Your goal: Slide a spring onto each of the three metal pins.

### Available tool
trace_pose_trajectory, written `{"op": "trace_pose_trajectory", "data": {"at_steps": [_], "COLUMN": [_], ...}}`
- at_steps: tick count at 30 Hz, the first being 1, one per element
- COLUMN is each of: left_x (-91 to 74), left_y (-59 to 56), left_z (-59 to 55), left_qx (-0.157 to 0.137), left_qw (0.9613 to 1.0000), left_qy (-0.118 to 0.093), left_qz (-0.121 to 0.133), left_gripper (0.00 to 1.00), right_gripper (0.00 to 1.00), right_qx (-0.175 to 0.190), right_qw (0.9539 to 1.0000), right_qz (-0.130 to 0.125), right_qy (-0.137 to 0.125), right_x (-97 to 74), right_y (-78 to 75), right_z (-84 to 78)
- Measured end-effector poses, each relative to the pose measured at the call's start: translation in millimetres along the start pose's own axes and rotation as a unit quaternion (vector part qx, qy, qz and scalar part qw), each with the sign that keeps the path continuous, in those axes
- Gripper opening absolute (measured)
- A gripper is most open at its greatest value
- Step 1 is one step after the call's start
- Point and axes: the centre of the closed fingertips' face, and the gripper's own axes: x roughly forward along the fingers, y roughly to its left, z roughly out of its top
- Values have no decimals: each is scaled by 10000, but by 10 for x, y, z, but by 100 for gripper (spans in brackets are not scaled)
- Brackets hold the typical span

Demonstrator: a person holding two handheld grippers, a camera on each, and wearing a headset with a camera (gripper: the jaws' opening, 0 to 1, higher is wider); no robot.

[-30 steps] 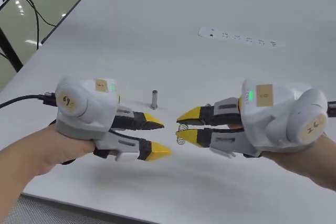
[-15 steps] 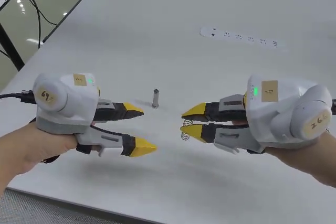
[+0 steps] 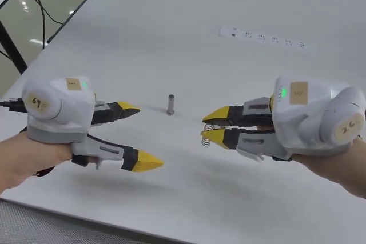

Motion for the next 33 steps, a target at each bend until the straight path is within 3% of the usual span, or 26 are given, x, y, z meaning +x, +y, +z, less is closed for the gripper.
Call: {"op": "trace_pose_trajectory", "data": {"at_steps": [9,18,33], "left_x": [-54,-96,-150], "left_y": [24,59,107], "left_z": [-39,-34,-38], "left_qx": [-145,-227,-242], "left_qw": [9999,9997,9996], "left_qy": [-45,-100,-102], "left_qz": [11,59,120], "left_gripper": [98,98,98], "right_gripper": [7,7,7], "right_qx": [28,-4,-23], "right_qw": [10000,9999,9999], "right_qz": [-45,-90,-143], "right_qy": [30,71,-31], "right_x": [38,159,483], "right_y": [-58,-204,-528], "right_z": [-22,3,192]}}
